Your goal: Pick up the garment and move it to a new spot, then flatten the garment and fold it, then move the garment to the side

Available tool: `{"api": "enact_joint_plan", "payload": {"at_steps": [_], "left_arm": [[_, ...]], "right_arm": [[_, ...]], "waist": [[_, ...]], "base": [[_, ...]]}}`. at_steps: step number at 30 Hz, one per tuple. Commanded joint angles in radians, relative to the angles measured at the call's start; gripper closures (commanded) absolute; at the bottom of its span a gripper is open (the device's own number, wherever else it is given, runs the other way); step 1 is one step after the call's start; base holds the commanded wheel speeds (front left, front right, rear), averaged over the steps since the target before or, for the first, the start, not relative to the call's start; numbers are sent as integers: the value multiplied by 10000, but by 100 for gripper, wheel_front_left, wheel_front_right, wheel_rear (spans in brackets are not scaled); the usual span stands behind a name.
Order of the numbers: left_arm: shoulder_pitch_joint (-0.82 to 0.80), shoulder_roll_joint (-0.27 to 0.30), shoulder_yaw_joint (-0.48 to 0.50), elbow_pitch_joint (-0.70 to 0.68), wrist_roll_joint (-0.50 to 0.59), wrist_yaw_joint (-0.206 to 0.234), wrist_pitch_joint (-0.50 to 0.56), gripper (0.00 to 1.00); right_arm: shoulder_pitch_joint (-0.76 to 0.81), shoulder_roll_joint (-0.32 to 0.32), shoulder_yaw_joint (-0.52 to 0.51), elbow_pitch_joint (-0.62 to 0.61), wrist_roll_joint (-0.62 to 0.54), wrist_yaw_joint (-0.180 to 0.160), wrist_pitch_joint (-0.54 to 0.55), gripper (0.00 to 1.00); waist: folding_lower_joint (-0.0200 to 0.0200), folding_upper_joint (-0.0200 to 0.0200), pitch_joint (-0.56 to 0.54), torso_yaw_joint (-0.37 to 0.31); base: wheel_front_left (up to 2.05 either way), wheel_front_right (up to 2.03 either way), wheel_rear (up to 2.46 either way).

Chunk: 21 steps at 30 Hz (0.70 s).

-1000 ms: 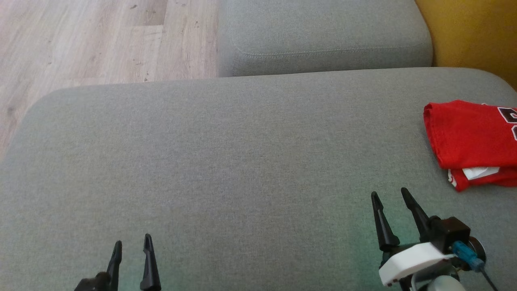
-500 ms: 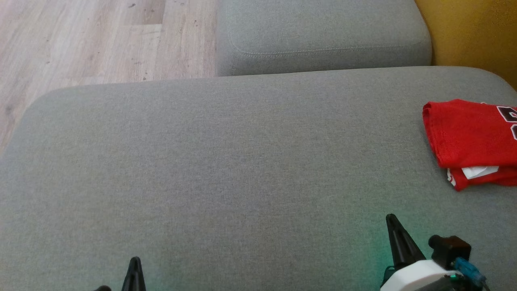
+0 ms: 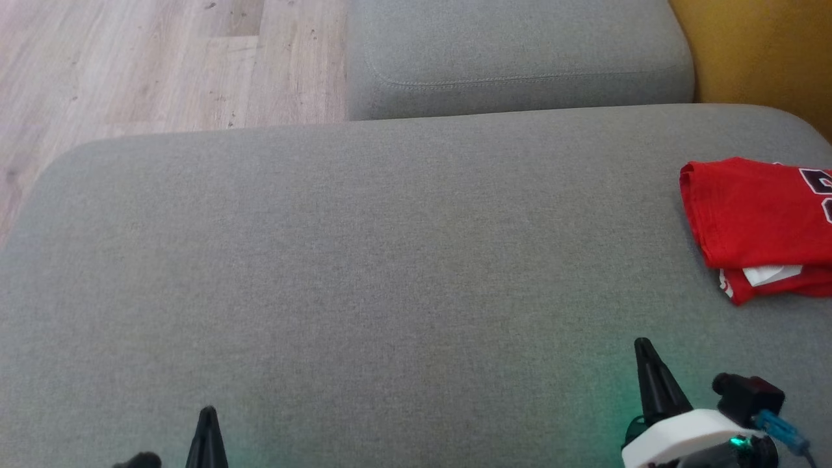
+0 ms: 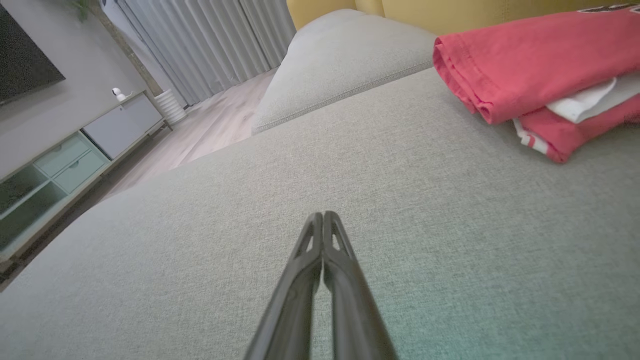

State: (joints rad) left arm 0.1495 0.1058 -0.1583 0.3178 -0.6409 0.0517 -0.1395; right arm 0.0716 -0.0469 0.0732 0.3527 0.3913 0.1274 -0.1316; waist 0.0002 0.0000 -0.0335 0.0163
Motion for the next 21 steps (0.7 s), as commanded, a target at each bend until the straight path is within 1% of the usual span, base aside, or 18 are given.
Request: {"api": "enact_joint_plan", "payload": {"at_steps": [1,21], "left_arm": [[-438,6,233,-332,-190,-60,47,100],[-861,-105,727,-411,-2071,-410,539,100]], "right_arm": [[-530,-127,-47,-385,272,8,47,100],[-772,-192,-293,-530,2729,13,431,100]], "waist": [[-1,0,3,-1],[-1,0,75,-33]], "base": [[0,0,0],[0,0,0]]}}
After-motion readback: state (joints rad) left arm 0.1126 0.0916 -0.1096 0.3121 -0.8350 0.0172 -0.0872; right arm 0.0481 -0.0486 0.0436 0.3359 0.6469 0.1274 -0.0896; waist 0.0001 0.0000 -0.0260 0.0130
